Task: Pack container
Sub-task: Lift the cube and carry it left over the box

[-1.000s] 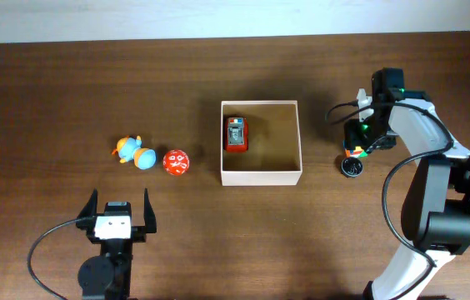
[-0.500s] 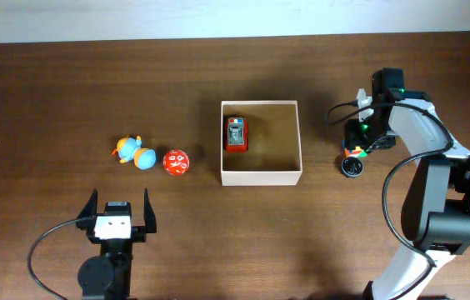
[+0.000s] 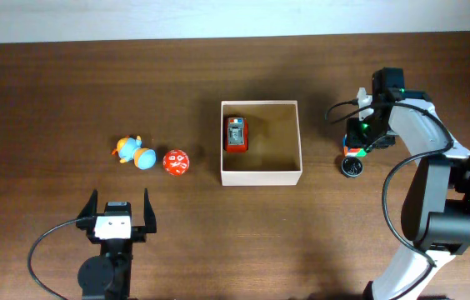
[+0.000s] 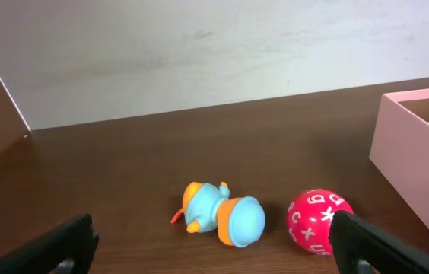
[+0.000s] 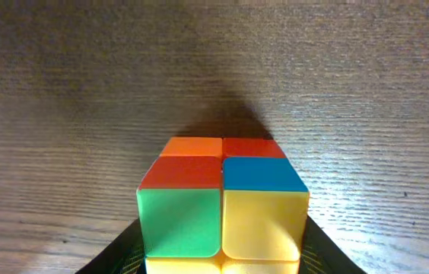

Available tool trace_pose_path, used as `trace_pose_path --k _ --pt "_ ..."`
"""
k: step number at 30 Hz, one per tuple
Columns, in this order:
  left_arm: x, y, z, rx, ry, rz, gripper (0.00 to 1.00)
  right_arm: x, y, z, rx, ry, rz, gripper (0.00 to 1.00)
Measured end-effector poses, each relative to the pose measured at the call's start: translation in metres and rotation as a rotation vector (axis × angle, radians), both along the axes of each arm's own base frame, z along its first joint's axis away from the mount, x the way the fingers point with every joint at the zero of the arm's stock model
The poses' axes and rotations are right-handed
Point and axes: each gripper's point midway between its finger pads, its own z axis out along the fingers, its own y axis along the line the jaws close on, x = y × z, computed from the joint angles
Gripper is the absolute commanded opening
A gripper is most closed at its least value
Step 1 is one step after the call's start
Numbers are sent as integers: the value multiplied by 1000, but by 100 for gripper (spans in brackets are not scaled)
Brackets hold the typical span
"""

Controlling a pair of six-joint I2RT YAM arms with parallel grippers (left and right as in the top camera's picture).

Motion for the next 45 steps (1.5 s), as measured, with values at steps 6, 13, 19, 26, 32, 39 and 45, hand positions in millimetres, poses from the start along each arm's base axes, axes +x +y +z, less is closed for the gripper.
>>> trace_pose_path --k 6,13,19,26,32,39,45 --pt "0 0 0 0 0 0 99 2 3 1 19 -8 -8 42" --pt "0 0 0 0 0 0 99 1 17 5 103 -2 1 41" --pt "0 0 0 0 0 0 99 10 27 24 164 -25 13 41" --pt "0 0 0 0 0 0 99 27 33 66 203 -69 26 41" --pt "0 0 0 0 0 0 99 39 50 117 298 -134 80 42" --pt "0 0 0 0 0 0 99 41 91 167 524 -224 219 41" --pt "0 0 0 0 0 0 99 28 153 189 675 -246 388 41"
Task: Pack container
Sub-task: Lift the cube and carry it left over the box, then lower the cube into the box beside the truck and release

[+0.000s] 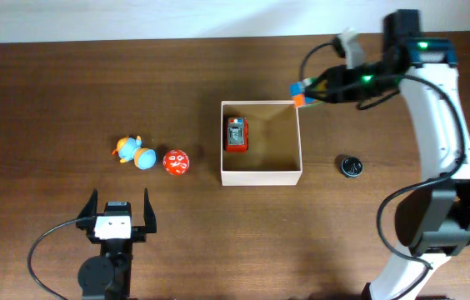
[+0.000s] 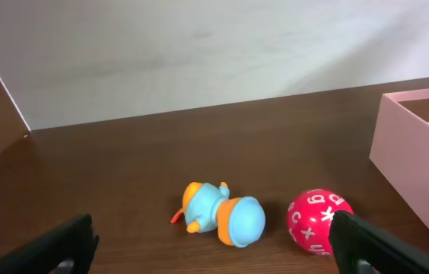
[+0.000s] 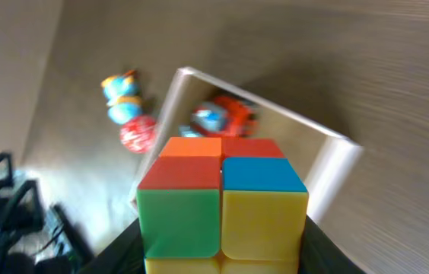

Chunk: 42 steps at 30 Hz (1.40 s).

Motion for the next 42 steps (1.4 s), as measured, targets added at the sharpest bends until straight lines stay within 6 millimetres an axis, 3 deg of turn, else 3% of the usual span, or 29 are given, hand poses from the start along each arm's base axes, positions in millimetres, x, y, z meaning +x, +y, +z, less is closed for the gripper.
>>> trace_pose_path --k 7,12,17,22,30,42 --pt "0 0 0 0 0 0 99 -16 83 -9 -111 -55 154 42" --pt "0 0 0 0 0 0 99 -17 109 -27 -312 -72 87 42" --pt "0 0 0 0 0 0 99 -9 95 -42 -501 -53 -121 41" --pt "0 0 0 0 0 0 99 -3 80 -62 -572 -19 -276 42" --pt "0 0 0 0 0 0 99 -6 60 -113 -654 82 -432 41" --pt "0 0 0 0 0 0 99 2 51 -117 -666 72 -540 41"
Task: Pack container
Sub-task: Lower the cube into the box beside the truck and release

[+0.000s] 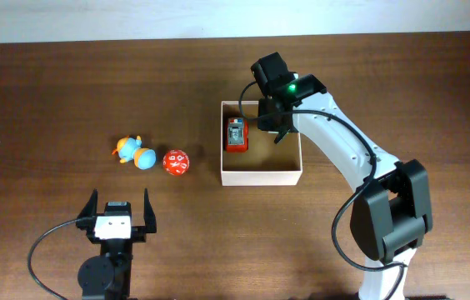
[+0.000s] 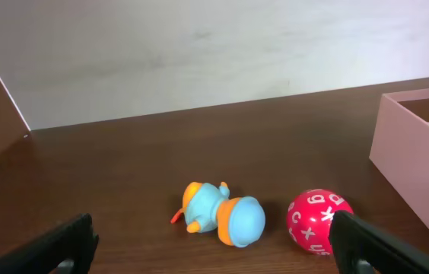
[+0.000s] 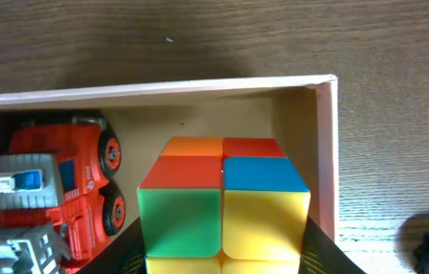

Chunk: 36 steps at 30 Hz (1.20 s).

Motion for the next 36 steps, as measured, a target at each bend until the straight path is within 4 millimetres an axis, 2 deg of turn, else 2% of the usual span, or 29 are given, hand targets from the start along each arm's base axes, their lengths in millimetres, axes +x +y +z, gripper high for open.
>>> trace_pose_path --k 9,11,12,22,25,31,36 --pt "0 0 0 0 0 0 99 3 -5 1 -14 -9 -14 43" --pt "0 0 0 0 0 0 99 3 -8 1 -15 -10 -21 57" --pt "0 0 0 0 0 0 99 4 -9 1 -16 -10 -22 61" --pt "0 0 0 0 0 0 99 5 -10 1 -15 -16 -30 62" --pt "0 0 0 0 0 0 99 6 -7 1 -7 -15 -5 53" --pt "0 0 0 0 0 0 99 12 23 5 92 -33 173 28" --pt "0 0 0 0 0 0 99 16 39 9 127 -62 273 22"
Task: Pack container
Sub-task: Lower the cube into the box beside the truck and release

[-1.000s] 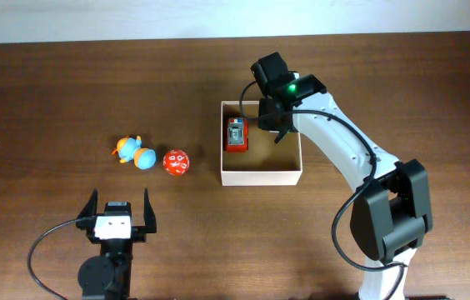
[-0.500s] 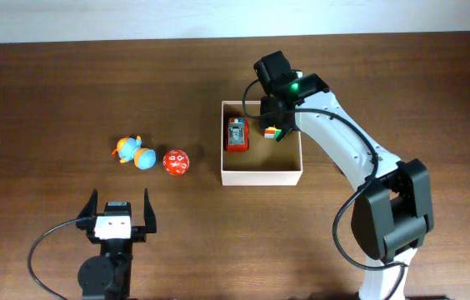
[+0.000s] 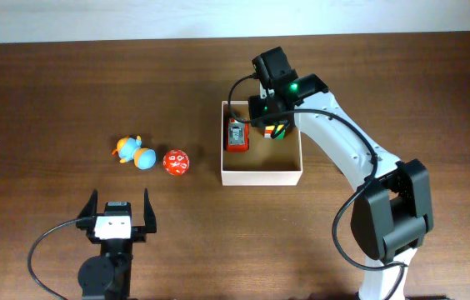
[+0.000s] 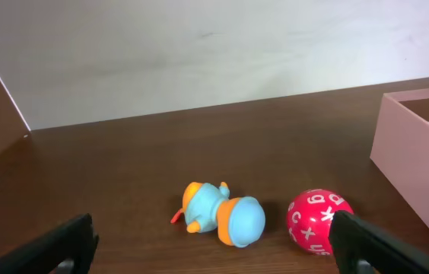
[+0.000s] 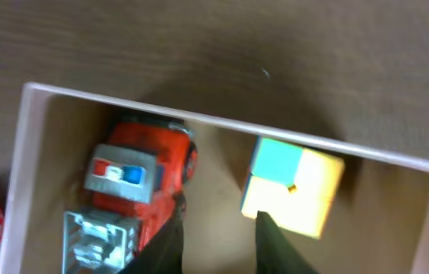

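An open tan box (image 3: 260,177) sits mid-table with a red toy truck (image 3: 236,135) inside at its left. A multicoloured cube (image 3: 273,131) lies in the box's back part, just right of the truck. My right gripper (image 3: 267,115) hovers over the box's back edge, open. In the right wrist view the cube (image 5: 294,183) rests free beside the truck (image 5: 135,183), and the gripper (image 5: 222,232) holds nothing. A blue-and-orange duck (image 3: 132,152) and a red lettered ball (image 3: 176,162) lie left of the box. My left gripper (image 3: 119,213) stands open near the front edge.
In the left wrist view the duck (image 4: 222,215) and the ball (image 4: 319,221) lie ahead of the open gripper (image 4: 214,251), with the box's pink wall (image 4: 420,152) at the right. A pale wall runs behind the table.
My right gripper was shut on the cube over the box's inside. It has opened, and the cube now lies in the box beside the truck. The left arm has not moved.
The right gripper first held the cube down by the table at the right, next to a black round thing. Then it carried the cube above the box's back right corner, then over the box's inside. Now the cube lies in the box, released.
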Available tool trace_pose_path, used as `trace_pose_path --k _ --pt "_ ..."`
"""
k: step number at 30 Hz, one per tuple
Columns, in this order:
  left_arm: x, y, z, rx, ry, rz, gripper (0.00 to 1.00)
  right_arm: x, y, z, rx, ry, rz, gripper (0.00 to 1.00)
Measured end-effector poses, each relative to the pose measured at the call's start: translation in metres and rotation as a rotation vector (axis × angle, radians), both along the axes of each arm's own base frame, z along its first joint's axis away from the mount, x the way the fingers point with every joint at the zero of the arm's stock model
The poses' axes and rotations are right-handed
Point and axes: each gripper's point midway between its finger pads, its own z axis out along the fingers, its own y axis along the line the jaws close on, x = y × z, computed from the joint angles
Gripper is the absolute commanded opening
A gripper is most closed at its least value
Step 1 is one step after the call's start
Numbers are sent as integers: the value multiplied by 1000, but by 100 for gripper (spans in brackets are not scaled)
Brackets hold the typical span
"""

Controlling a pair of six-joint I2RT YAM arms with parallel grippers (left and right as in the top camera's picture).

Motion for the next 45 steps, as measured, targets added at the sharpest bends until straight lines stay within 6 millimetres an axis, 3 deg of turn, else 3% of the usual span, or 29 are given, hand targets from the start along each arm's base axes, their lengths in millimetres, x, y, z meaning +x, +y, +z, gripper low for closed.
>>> trace_pose_path --k 4,6,16,25,39,45 --pt "0 0 0 0 0 0 99 8 11 1 30 -35 57 22" --pt "0 0 0 0 0 0 99 9 17 -7 47 -24 86 22" --pt "0 0 0 0 0 0 99 0 26 -73 53 111 126 20" --pt "0 0 0 0 0 0 99 3 28 -72 60 98 131 20" --pt "0 0 0 0 0 0 99 16 1 -74 -90 39 61 20" --pt "0 0 0 0 0 0 99 23 -1 -72 -110 7 58 25"
